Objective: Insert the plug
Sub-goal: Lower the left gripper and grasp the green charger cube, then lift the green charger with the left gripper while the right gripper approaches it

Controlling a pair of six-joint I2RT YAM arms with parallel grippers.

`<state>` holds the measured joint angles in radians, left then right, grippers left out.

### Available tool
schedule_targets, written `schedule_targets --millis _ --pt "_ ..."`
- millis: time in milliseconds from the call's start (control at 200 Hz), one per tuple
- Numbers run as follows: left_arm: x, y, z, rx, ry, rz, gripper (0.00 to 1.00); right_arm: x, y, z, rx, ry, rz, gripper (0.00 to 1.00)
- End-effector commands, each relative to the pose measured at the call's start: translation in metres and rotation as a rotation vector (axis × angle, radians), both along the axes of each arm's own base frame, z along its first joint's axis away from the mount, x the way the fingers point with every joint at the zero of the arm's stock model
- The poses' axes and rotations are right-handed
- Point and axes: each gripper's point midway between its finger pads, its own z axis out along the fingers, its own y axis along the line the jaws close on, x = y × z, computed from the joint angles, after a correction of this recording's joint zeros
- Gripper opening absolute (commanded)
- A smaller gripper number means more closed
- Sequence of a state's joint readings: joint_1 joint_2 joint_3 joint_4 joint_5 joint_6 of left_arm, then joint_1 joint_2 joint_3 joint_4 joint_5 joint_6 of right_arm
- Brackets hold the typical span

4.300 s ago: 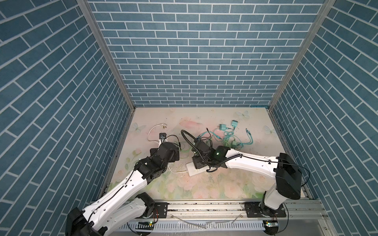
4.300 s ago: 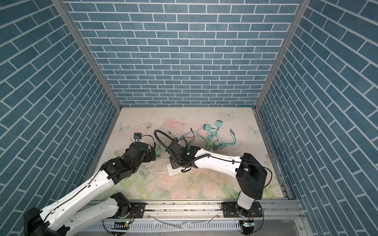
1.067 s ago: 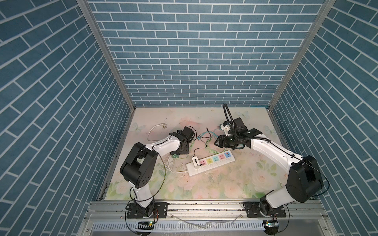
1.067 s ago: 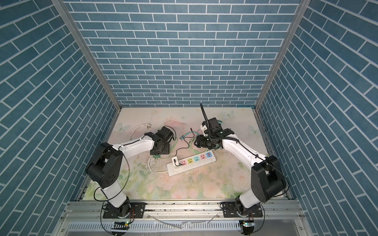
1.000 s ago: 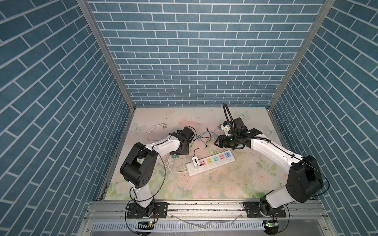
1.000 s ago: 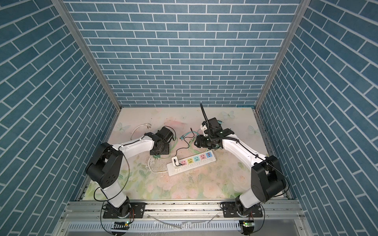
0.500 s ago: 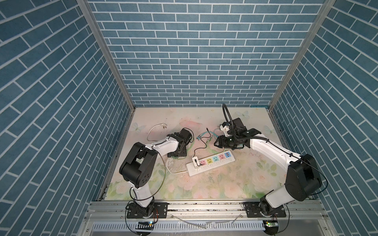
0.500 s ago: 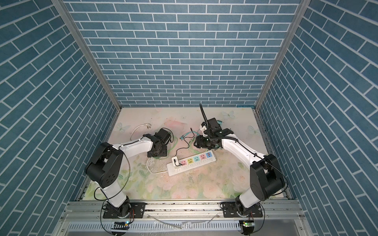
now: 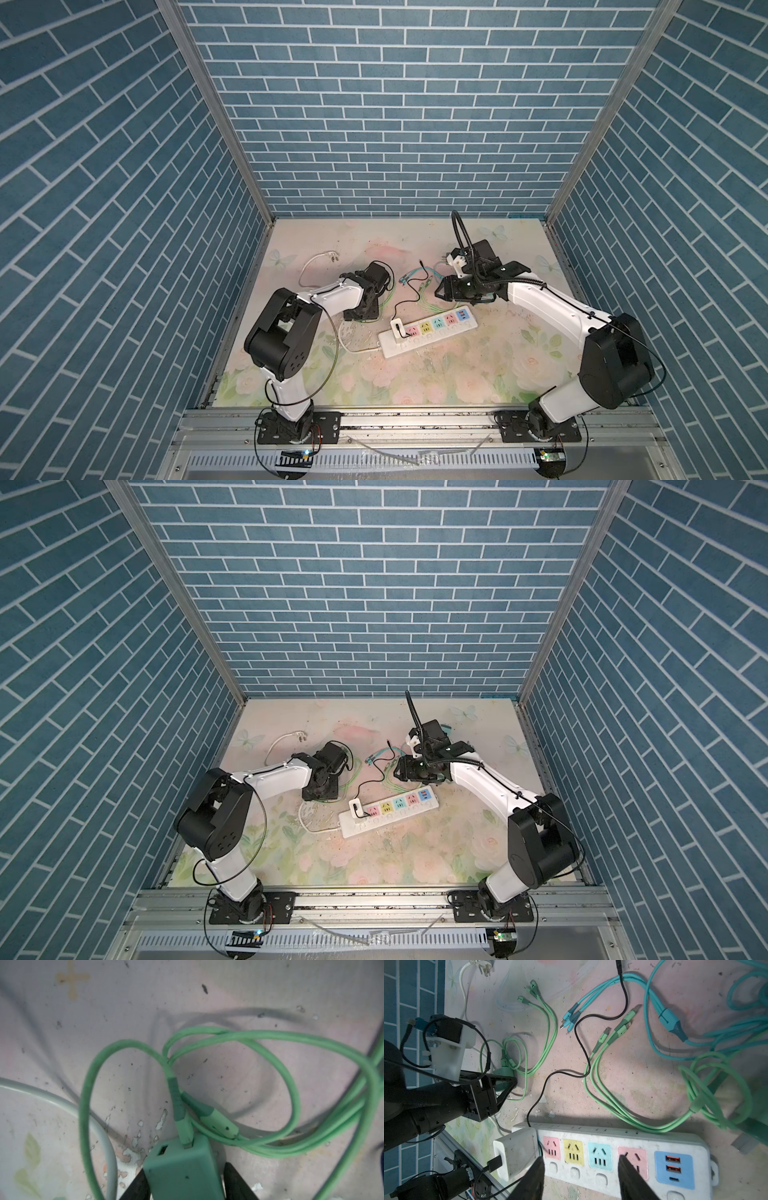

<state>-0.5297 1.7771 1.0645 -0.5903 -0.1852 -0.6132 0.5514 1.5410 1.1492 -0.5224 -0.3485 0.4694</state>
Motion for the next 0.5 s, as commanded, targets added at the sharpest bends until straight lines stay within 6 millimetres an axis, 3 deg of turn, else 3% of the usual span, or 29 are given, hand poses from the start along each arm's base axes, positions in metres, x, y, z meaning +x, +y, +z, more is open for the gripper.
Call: schedule_targets --millis 0,225,495 --pt "-0.003 0.000 -0.010 0.001 0.029 -0.006 0.46 0.004 0.002 0.009 0.002 -0.028 0.022 0.56" --pt "0.010 -0.002 0.010 -0.004 -0.036 -0.021 0.38 0.003 -0.001 0.009 -0.008 -0.033 0.014 0.56" --pt "0.035 -0.015 0.078 -0.075 -0.264 -0.109 0.35 0.006 0.000 0.016 -0.012 -0.052 0.026 0.57"
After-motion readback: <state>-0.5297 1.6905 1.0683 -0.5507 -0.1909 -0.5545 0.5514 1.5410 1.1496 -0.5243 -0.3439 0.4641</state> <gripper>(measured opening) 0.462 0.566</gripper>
